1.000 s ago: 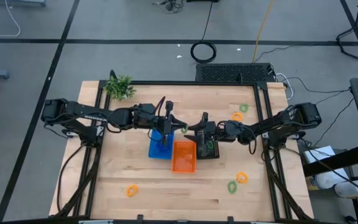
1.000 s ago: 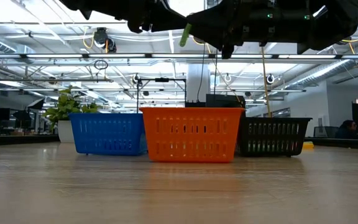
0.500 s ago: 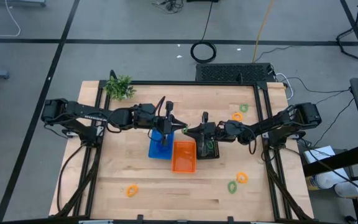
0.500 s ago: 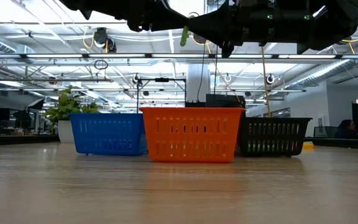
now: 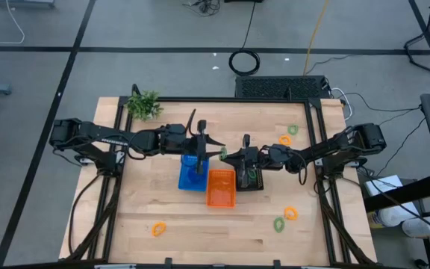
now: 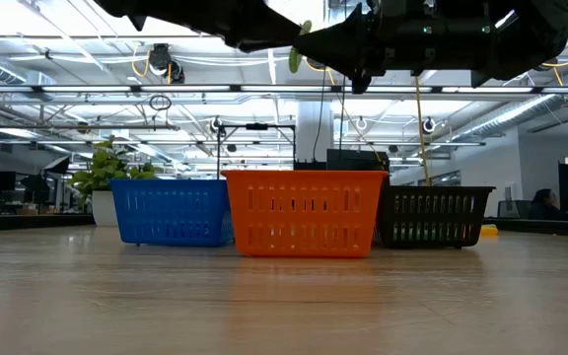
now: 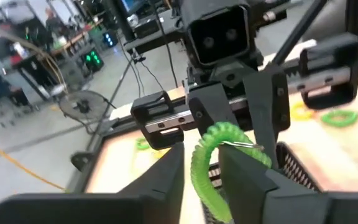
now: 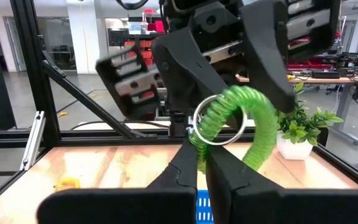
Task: Sort spring keychains
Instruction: Put the green spring keychain into the black bin
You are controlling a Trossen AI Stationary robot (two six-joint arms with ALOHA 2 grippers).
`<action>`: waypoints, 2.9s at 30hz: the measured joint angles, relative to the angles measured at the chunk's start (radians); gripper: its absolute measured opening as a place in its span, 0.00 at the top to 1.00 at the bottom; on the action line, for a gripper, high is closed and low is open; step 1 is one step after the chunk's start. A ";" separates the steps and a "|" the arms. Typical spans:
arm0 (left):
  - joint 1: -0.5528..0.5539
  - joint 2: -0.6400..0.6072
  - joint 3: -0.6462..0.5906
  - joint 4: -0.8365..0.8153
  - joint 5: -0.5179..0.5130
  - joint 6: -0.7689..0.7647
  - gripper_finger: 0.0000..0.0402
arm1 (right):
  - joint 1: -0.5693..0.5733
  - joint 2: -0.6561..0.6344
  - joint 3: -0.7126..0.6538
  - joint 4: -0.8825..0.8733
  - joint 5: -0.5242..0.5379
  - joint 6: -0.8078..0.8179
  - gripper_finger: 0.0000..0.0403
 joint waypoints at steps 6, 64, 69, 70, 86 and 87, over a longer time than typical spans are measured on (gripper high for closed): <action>0.000 0.000 0.000 -0.005 0.000 -0.166 0.52 | 0.000 0.000 0.000 0.000 0.000 0.000 1.00; 0.010 -0.297 -0.036 -0.517 -0.207 -0.340 0.23 | 0.191 -0.449 -0.001 -1.091 0.135 0.288 1.00; 0.009 -0.296 -0.040 -0.515 -0.213 -0.342 0.23 | 0.191 -0.449 -0.001 -1.079 0.135 0.293 1.00; 0.009 -0.296 -0.040 -0.515 -0.213 -0.342 0.23 | 0.191 -0.449 -0.001 -1.078 0.135 0.301 1.00; 0.021 -0.347 -0.041 -0.513 0.015 -0.250 0.23 | 0.190 -0.437 -0.041 -1.069 0.138 0.389 1.00; 0.026 -0.361 -0.045 -0.508 0.019 -0.245 0.23 | 0.189 -0.437 -0.041 -1.069 0.138 0.388 1.00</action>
